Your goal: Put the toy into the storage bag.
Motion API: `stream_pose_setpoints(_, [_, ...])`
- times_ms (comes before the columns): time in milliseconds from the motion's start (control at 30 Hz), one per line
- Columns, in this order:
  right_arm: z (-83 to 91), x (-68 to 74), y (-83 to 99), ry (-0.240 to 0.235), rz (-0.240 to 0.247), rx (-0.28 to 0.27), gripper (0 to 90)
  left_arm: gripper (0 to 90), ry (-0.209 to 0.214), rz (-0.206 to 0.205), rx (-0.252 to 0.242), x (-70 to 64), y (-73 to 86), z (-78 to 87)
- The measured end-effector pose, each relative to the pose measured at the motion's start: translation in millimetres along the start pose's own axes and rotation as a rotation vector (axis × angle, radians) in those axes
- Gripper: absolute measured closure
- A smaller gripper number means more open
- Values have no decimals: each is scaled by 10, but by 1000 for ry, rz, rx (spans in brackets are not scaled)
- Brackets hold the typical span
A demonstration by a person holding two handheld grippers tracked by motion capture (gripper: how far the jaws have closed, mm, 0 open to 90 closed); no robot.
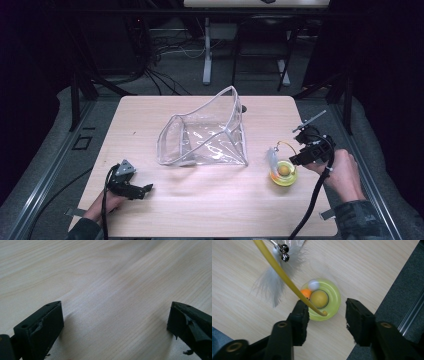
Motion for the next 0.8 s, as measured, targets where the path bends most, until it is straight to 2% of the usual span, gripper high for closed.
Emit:
stream_pose_setpoints(167, [-12, 10, -20, 22, 17, 25, 658, 4, 0, 0, 0, 0, 0, 0])
stream_pose_setpoints(233, [-18, 16, -23, 25, 14, 32, 670, 4, 0, 0, 0, 0, 0, 0])
stream_pose_setpoints(267, [-34, 4, -33, 43, 27, 50, 711, 4, 0, 0, 0, 0, 0, 0])
stream_pose_setpoints(333, [-47, 4, -40, 52, 19, 47, 726, 4, 0, -1, 0, 1, 0, 0])
stream_pose_setpoints(367, [-58, 10, -50, 45, 17, 47, 772, 4, 0, 0, 0, 0, 0, 0])
stream_pose_setpoints(400, [-63, 3, -49, 59, 14, 53, 778, 4, 0, 0, 0, 0, 0, 0])
stream_pose_setpoints(433, [-65, 0, -54, 60, 3, 50, 784, 4, 0, 0, 0, 0, 0, 0])
stream_pose_setpoints(633, [-60, 11, -53, 69, 4, 56, 860, 4, 0, 0, 0, 0, 0, 0])
stream_pose_setpoints(800, [-58, 14, -57, 66, 1, 52, 877, 3, 0, 0, 0, 0, 0, 0])
Point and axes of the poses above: each handheld gripper's, and its own axes: z roughly backward along the jaws, y roughly out of its underside, x roughly to its left, the point moved 7 cm from there along -z, roughly forward along the jaws, and after that the axes turned 11 degrees about x, right-handed, at the moved point
